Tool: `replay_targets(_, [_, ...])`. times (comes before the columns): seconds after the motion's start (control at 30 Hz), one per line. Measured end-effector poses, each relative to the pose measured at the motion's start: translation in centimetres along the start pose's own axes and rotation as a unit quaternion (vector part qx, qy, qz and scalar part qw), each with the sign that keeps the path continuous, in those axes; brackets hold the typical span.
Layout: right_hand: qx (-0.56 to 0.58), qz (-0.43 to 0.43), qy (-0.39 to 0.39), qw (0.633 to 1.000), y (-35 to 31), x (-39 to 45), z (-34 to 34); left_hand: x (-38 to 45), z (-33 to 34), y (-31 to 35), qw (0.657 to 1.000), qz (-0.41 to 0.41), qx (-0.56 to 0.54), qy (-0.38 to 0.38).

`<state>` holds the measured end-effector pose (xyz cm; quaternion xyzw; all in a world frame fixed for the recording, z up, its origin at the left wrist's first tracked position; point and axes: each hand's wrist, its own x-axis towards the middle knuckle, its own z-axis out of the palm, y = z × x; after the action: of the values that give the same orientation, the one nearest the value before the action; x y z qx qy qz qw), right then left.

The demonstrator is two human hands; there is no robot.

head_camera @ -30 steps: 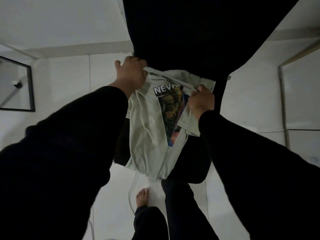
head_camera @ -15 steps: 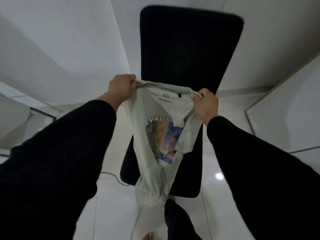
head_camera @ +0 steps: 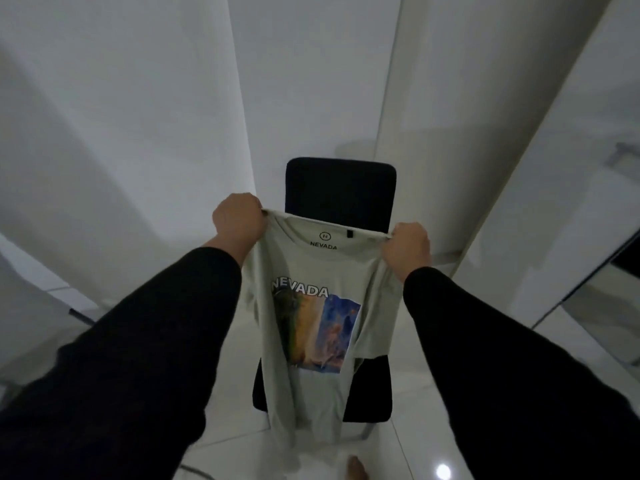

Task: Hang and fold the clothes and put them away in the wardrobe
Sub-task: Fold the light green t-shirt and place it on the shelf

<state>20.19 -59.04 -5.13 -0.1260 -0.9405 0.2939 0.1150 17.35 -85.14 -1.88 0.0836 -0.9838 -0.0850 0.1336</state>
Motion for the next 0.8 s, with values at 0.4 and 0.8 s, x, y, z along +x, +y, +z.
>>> replay_targets(0.4, [0.343, 0.296, 0.129, 0.882, -3.2, -5.2, -5.4, -7.8, -3.7, 5.2, 0.908, -0.14, -0.389, 0.072])
replay_targets(0.8, [0.413, 0.219, 0.274, 0.84, -4.8, -5.6, -11.3, -8.3, -9.0, 10.6, 0.829, -0.092, -0.534, 0.136])
